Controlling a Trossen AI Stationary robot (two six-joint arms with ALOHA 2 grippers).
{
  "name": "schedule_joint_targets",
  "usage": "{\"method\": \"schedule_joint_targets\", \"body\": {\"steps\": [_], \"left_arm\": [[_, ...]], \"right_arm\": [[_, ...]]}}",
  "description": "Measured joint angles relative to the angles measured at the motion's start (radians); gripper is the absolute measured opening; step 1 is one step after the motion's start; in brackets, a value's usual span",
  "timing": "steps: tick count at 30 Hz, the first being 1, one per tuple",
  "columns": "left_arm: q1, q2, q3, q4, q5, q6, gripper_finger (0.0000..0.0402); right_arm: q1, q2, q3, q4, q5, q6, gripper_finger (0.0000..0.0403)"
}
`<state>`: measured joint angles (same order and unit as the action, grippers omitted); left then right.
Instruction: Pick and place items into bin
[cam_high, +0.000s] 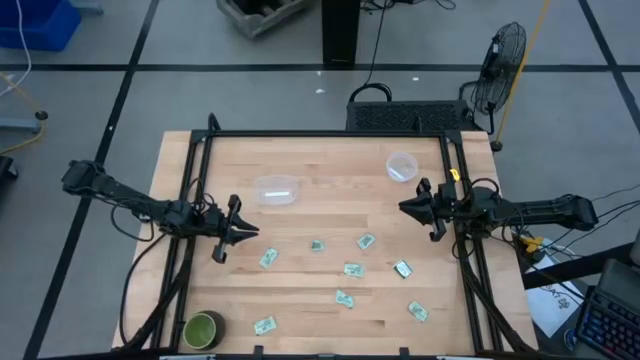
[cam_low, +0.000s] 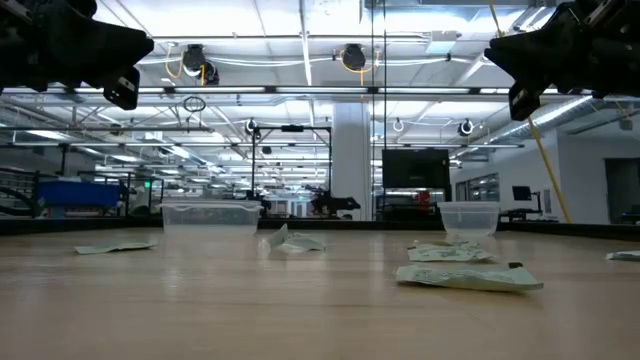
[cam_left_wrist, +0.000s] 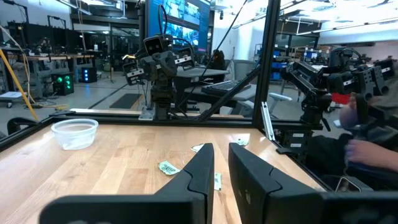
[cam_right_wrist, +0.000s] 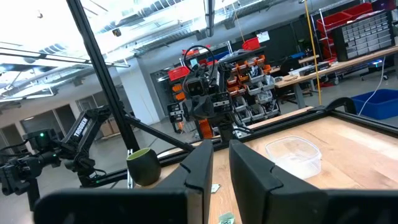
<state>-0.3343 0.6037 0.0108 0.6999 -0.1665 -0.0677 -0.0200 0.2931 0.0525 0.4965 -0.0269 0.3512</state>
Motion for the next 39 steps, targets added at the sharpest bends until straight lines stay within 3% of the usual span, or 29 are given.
{"method": "schedule_joint_targets", "body": {"steps": [22,30,33,39], "left_arm": [[0.000,0.000,0.000,0.000,0.000,0.000,0.0051],[0.000,0.000,0.000,0.000,0.000,0.000,0.0051],[0.000,0.000,0.000,0.000,0.000,0.000,0.0051],[0.000,0.000,0.000,0.028,-0.025,0.063,0.0051]], "right_arm": [[0.000,0.000,0.000,0.001,0.027,-0.004,0.0045],[0.000,0.001,0.000,0.024,0.135,0.085,0.0045],[0.001,0.009,0.000,0.031,0.064,0.136,0.0045],[0.053,0.086,0.000,0.205,-0.127,0.207,0.0045]]}}
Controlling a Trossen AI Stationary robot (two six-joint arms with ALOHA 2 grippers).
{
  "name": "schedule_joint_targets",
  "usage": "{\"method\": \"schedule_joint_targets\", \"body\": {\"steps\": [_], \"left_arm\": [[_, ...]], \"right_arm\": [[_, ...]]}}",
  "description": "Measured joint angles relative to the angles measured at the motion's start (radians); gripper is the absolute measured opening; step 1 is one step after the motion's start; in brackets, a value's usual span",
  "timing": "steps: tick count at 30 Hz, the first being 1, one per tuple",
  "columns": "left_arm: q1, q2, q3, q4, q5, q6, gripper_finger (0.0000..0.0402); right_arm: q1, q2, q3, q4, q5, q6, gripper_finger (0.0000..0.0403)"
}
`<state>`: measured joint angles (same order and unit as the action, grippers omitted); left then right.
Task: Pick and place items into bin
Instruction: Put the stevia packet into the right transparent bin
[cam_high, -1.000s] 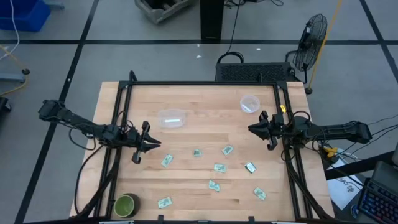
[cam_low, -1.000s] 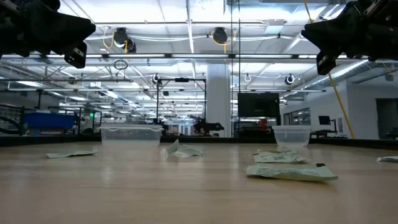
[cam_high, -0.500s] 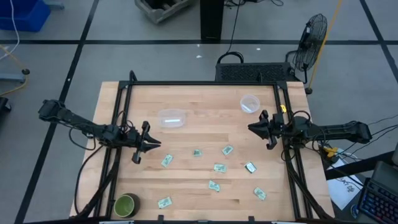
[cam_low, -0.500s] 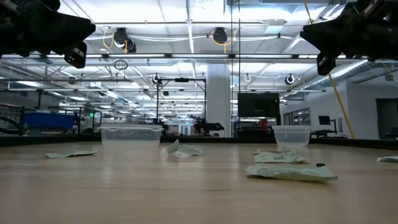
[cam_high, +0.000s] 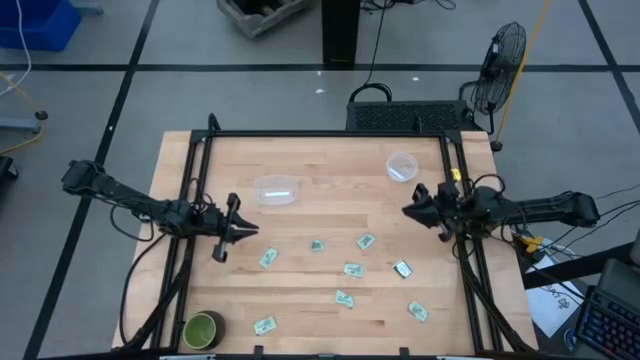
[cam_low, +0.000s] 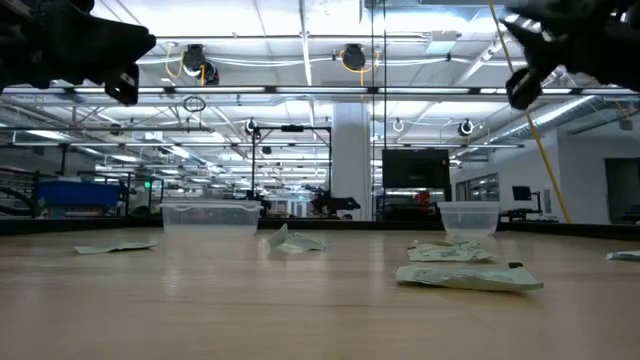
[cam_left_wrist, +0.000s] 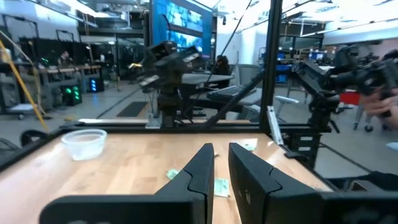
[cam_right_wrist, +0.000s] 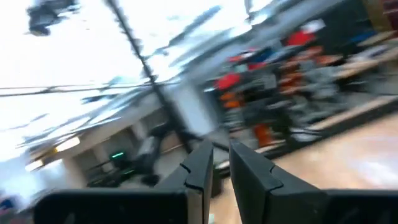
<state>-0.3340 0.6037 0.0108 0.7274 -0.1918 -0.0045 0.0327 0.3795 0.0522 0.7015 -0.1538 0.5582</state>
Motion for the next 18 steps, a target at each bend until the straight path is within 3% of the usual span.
{"method": "schedule_joint_targets", "body": {"steps": [8,13,18], "left_arm": [[0.000,0.000,0.000,0.028,-0.037,0.046,0.0051],[0.000,0.000,0.000,0.071,-0.037,0.014,0.0051],[0.000,0.000,0.000,0.126,-0.037,-0.016,0.0051]], "right_arm": [[0.259,0.293,0.053,0.121,0.235,-0.244,0.0045],[0.416,0.563,0.230,0.116,0.313,-0.428,0.0045],[0.508,0.829,0.498,-0.121,0.471,-0.492,0.0049]]}}
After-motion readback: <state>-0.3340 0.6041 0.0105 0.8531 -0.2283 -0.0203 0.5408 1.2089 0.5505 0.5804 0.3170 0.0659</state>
